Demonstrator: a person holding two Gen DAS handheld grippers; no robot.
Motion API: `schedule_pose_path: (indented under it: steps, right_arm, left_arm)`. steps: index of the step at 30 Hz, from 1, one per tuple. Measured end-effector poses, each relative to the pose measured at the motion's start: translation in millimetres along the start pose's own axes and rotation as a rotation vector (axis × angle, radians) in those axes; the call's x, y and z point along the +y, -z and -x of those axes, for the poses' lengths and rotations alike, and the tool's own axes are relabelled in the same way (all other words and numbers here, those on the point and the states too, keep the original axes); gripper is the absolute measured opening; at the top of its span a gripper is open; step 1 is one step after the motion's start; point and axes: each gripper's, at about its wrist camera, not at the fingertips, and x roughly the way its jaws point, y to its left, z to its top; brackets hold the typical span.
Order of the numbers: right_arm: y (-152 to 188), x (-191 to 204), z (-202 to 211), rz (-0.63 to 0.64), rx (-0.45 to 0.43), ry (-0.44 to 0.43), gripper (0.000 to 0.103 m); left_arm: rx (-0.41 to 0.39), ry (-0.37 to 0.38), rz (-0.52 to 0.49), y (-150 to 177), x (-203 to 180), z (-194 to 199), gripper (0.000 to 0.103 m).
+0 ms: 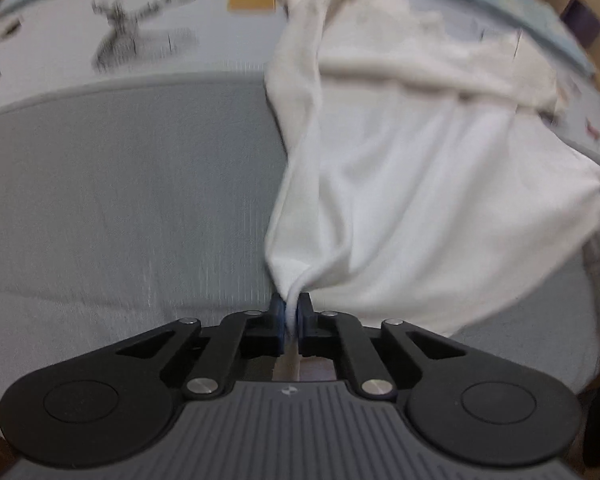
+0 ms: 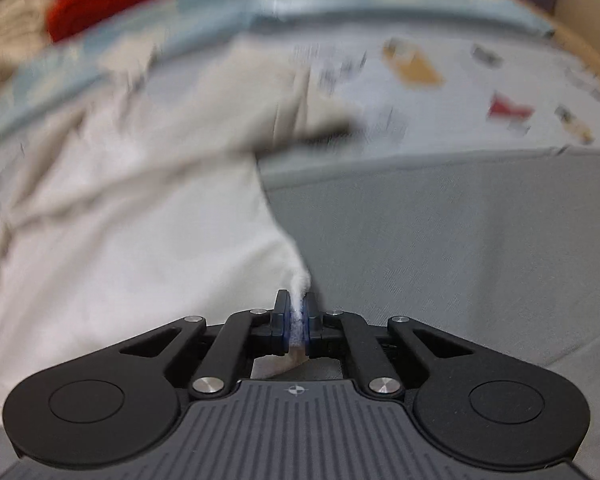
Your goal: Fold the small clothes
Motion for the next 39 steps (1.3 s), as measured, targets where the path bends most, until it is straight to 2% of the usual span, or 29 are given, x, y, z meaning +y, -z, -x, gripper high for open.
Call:
schedule_pose_path:
  steps: [1,3,5,6,8,10,12,15,17,20,21,22,23,26,29,32,36,39]
  right_arm:
    - [-6.0,-5.7,16.4,-0.029,-0.059,-0.021,0.005]
    - [-15.8,-18.8,66.8,-0.099,-0.232,-0.088,0.004]
    - [-16.1,-30.2,120.4,-0.138,-0.417,-0.180,0.003]
    - [-11.1,-35.2,146.5,-0.141,-0.503,-0.217,0.003]
    - [2.1,-43.5,175.9,-0.121,-0.567,-0.225,0.004]
    - [12.7,-52.9,177.1,-0.109,-0.484,-0.192,0.004]
    - [22.5,-58.1,167.0,-0.081,-0.362,-0.160,0.004]
    - [37.4,-49.9,151.6,0.041,-0.217,-0.138,0.004]
    - [48.5,-43.0,132.2,0.120,-0.056,-0.159,0.004]
    - [70.7,-36.7,96.8,0.219,0.218,-0.126,0.004]
    - [74.1,-36.7,90.1,0.234,0.252,-0.095,0.005]
    - [75.9,-35.8,89.9,0.236,0.241,-0.068,0.005]
    - [70.9,-38.0,93.5,0.208,0.190,-0.054,0.005]
    - [49.0,-59.5,108.1,0.005,0.006,-0.099,0.006]
    - [38.1,-82.9,105.6,-0.152,-0.080,-0.111,0.007]
    - [37.6,-86.5,91.2,-0.186,-0.092,-0.091,0.008]
    - [32.9,-73.7,68.5,-0.182,-0.069,-0.087,0.026]
    - [24.3,-68.0,56.5,-0.199,-0.082,-0.107,0.031]
  left_arm:
    - [-0.050,0.021,0.015,-0.9,1.9,9.4,0.005]
    - [-0.183,0.091,0.051,-1.5,2.1,35.8,0.004]
    - [-0.280,0.125,0.036,3.1,-2.3,59.0,0.004]
    - [-0.296,0.129,0.022,5.1,-4.6,65.4,0.004]
    - [-0.259,0.125,-0.003,16.5,-5.8,71.1,0.004]
    - [-0.192,0.112,-0.024,28.7,-1.9,69.7,0.004]
    - [-0.137,0.089,-0.054,39.8,3.3,68.2,0.002]
    - [-0.086,0.072,-0.086,51.9,15.5,66.1,0.002]
    - [-0.019,0.048,-0.127,56.8,18.0,57.9,0.002]
    - [0.064,0.041,-0.215,67.9,13.7,42.7,0.003]
    - [0.074,0.051,-0.236,69.6,12.1,39.7,0.003]
    - [0.058,0.076,-0.252,70.3,8.3,41.3,0.005]
    - [0.029,0.098,-0.251,69.2,6.2,44.2,0.008]
    - [-0.071,0.132,-0.182,61.5,6.8,52.0,0.027]
    - [-0.122,0.113,-0.094,51.4,9.7,50.2,0.028]
    - [-0.112,0.063,-0.039,38.8,7.0,36.6,0.028]
    - [-0.152,0.019,-0.010,19.0,2.9,32.4,0.028]
    - [-0.204,0.001,0.024,-0.4,-3.7,32.1,0.028]
